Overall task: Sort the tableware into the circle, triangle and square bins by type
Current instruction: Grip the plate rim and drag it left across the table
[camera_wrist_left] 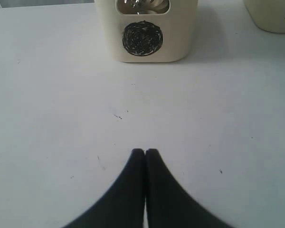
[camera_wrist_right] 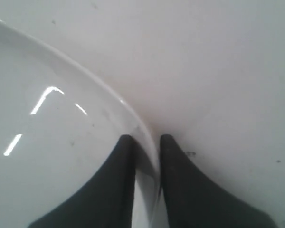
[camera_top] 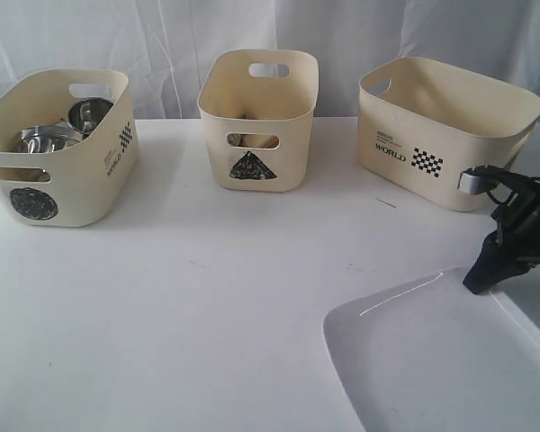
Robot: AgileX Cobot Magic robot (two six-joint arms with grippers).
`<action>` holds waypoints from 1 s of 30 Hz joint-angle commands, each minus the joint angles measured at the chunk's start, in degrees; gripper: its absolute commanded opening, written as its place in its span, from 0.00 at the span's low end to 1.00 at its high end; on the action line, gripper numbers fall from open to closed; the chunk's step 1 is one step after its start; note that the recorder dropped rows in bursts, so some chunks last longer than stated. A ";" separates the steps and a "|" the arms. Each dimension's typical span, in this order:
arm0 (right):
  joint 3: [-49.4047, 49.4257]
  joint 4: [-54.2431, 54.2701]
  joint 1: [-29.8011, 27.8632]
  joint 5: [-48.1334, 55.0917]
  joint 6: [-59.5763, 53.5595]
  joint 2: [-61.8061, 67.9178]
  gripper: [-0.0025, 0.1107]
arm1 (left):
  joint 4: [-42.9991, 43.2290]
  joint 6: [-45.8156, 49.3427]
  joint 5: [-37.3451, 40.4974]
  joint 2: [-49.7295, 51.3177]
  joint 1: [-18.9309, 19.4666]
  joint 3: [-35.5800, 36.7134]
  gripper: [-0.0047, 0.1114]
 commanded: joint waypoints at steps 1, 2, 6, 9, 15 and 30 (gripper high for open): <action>0.31 4.43 -0.08 3.29 -2.37 0.11 0.13 | -0.42 -0.07 0.00 -0.29 0.12 0.15 0.04; 0.31 5.48 -0.08 3.41 -2.52 0.11 0.13 | -0.42 -0.07 0.00 -0.29 0.12 0.15 0.04; 0.31 7.06 -0.08 3.21 -2.52 0.11 0.18 | -0.42 -0.07 0.00 -0.29 0.12 0.15 0.04; 0.31 7.06 -0.08 3.07 -4.85 0.72 0.32 | -0.42 -0.07 0.00 -0.29 0.12 0.15 0.04; 0.31 7.06 0.05 2.93 -6.17 4.48 0.40 | -0.42 -0.07 0.00 -0.29 0.12 0.15 0.04; 0.31 -6.11 5.27 2.80 -11.59 8.66 0.02 | -0.42 -0.07 0.00 -0.29 0.12 0.15 0.04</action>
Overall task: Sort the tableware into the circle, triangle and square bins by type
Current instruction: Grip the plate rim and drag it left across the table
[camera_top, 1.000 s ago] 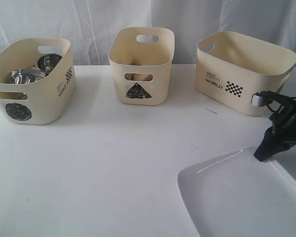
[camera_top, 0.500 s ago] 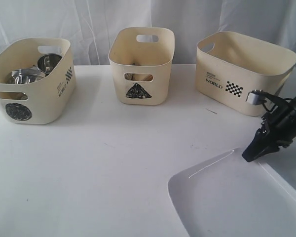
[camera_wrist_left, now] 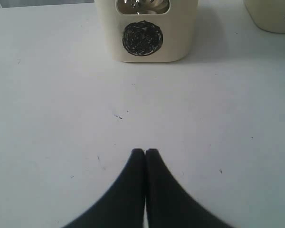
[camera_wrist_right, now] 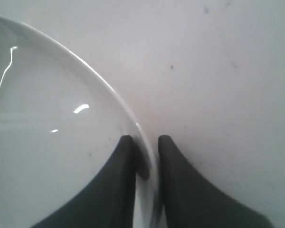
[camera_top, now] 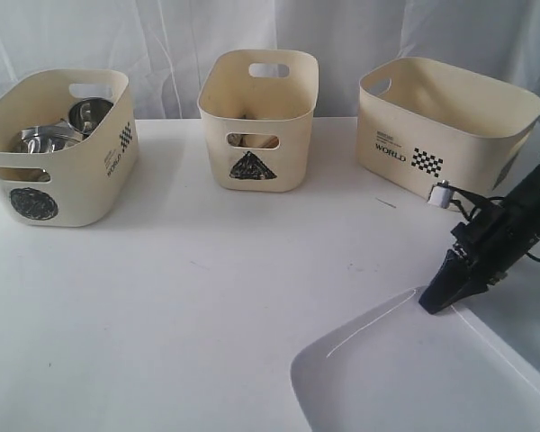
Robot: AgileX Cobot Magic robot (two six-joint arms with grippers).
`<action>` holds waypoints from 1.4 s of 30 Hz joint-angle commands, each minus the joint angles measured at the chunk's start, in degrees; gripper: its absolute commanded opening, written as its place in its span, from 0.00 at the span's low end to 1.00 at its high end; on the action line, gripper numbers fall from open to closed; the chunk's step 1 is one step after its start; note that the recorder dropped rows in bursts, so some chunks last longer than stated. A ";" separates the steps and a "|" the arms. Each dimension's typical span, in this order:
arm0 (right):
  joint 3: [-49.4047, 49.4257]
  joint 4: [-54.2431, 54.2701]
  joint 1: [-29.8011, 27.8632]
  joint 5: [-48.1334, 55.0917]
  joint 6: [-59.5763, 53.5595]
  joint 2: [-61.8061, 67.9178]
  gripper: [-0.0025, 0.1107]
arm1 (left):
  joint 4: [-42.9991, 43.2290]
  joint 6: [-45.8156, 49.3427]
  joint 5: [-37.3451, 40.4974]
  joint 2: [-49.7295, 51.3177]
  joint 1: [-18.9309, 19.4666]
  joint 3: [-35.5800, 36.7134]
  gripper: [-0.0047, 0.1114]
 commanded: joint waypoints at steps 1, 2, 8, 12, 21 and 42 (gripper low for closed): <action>0.67 -14.05 1.61 -5.77 1.42 1.61 0.02 | -0.42 -0.07 0.00 -0.29 0.12 0.15 0.04; 0.67 -14.06 1.76 -6.00 2.81 1.50 0.02 | -0.42 -0.07 0.00 -0.29 0.12 0.15 0.04; -1.63 -11.58 2.20 -7.73 18.62 -1.63 0.02 | -0.42 -0.07 0.00 -0.29 0.12 0.15 0.04; -2.73 -13.97 1.55 -8.75 38.26 -2.84 0.02 | -0.42 -0.07 0.00 -0.29 0.12 0.15 0.04; -2.03 -15.32 1.81 -4.39 44.77 -2.84 0.02 | -0.42 -0.07 0.00 -0.29 0.12 0.15 0.04; -2.03 -11.49 2.18 -4.39 41.86 1.28 0.16 | -0.42 -0.07 0.00 -0.29 0.12 0.15 0.04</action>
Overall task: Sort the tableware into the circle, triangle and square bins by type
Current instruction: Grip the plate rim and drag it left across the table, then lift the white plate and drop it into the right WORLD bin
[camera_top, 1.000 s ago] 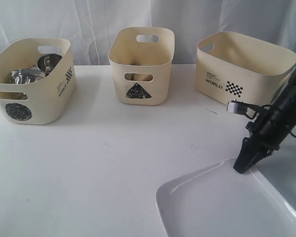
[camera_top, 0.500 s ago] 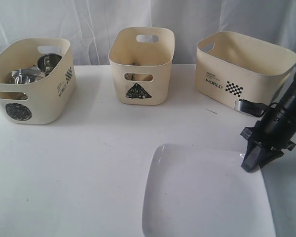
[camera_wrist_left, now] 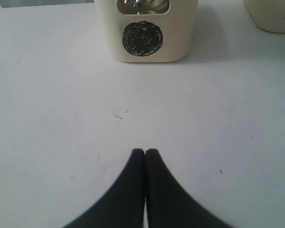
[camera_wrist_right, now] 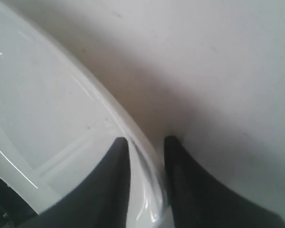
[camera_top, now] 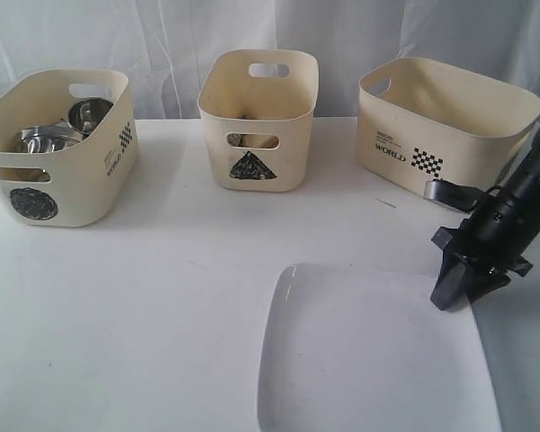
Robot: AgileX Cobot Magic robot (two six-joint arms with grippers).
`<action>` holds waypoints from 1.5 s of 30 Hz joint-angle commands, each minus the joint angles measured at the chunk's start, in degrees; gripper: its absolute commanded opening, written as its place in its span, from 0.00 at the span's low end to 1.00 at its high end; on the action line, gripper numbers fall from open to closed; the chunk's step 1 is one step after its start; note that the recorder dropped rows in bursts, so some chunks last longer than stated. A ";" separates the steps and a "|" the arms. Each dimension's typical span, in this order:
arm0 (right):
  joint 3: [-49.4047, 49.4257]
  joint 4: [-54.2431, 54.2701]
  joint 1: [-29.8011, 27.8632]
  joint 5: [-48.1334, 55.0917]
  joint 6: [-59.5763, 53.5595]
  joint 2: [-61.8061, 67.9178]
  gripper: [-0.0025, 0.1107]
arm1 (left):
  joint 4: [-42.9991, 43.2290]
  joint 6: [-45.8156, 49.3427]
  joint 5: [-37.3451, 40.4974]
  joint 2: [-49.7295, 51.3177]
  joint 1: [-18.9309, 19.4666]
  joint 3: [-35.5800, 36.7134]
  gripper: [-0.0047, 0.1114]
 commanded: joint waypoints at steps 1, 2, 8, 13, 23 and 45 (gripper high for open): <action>0.55 -2.64 -0.02 -4.10 -2.35 3.22 0.09 | -0.42 -0.07 0.00 -0.29 0.12 0.15 0.04; 0.55 -2.64 -0.02 -4.10 -2.35 3.31 0.02 | -0.42 -0.07 0.00 -0.29 0.12 0.15 0.04; 0.71 1.40 -0.02 -4.10 1.07 2.69 0.02 | -0.42 -0.07 -0.12 -0.29 0.12 0.15 0.04; 1.88 9.59 -0.02 -4.10 1.71 -1.95 0.02 | -0.42 -0.07 -0.22 -0.29 0.12 0.15 0.04; 1.88 10.84 -0.02 -4.10 1.71 -11.35 0.02 | -0.42 -0.07 -0.22 -0.29 0.12 0.15 0.04; -24.02 40.03 -16.43 -4.10 2.45 -19.12 0.02 | -0.42 -0.07 -0.22 -0.29 0.12 0.15 0.04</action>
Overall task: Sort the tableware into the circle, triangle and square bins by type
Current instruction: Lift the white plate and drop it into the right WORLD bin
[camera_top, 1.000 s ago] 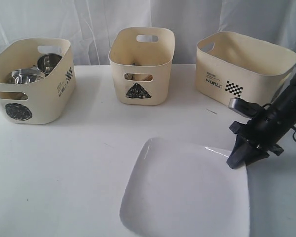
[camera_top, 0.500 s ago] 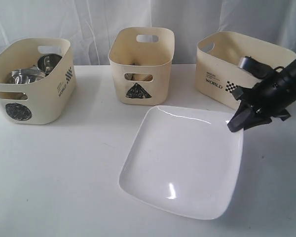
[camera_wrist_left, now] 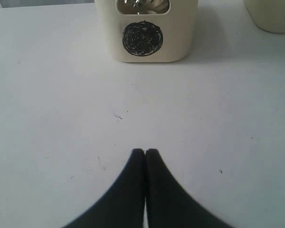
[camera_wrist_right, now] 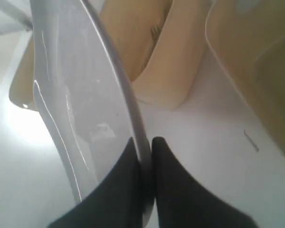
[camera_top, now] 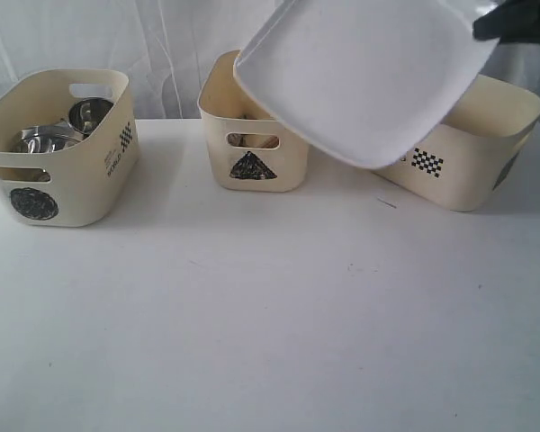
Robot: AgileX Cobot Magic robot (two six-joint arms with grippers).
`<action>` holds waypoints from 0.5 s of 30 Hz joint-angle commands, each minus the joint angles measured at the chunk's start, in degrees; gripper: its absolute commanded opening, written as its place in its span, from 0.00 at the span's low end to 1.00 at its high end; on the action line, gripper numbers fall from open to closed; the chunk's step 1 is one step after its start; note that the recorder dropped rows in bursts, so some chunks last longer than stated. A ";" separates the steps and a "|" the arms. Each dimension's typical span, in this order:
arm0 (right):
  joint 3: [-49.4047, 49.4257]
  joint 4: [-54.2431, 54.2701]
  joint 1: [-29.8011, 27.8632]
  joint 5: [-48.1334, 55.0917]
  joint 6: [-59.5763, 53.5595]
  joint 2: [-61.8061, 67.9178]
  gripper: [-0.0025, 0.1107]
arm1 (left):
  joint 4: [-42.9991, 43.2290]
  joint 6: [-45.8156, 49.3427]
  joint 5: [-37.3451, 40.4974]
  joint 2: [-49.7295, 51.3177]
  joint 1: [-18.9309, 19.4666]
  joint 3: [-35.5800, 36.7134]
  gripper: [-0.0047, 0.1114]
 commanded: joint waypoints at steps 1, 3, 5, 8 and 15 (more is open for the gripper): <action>-7.44 10.03 -7.23 0.22 1.89 1.68 0.02 | -0.42 -0.07 -0.22 -0.29 0.12 0.15 0.04; -9.44 14.12 -10.07 -2.72 1.89 3.29 0.02 | -0.42 -0.07 -0.22 -0.29 0.12 0.15 0.04; -11.56 15.16 -11.25 -9.70 1.89 5.17 0.02 | -0.42 -0.07 -0.22 -0.29 0.12 0.15 0.04; -12.31 15.01 -11.12 -18.68 -0.42 7.20 0.02 | -0.42 -0.07 -0.22 -0.29 0.12 0.15 0.04; -12.31 12.71 -8.97 -26.49 -17.87 10.80 0.02 | -0.42 -0.07 -0.22 -0.29 0.12 0.15 0.04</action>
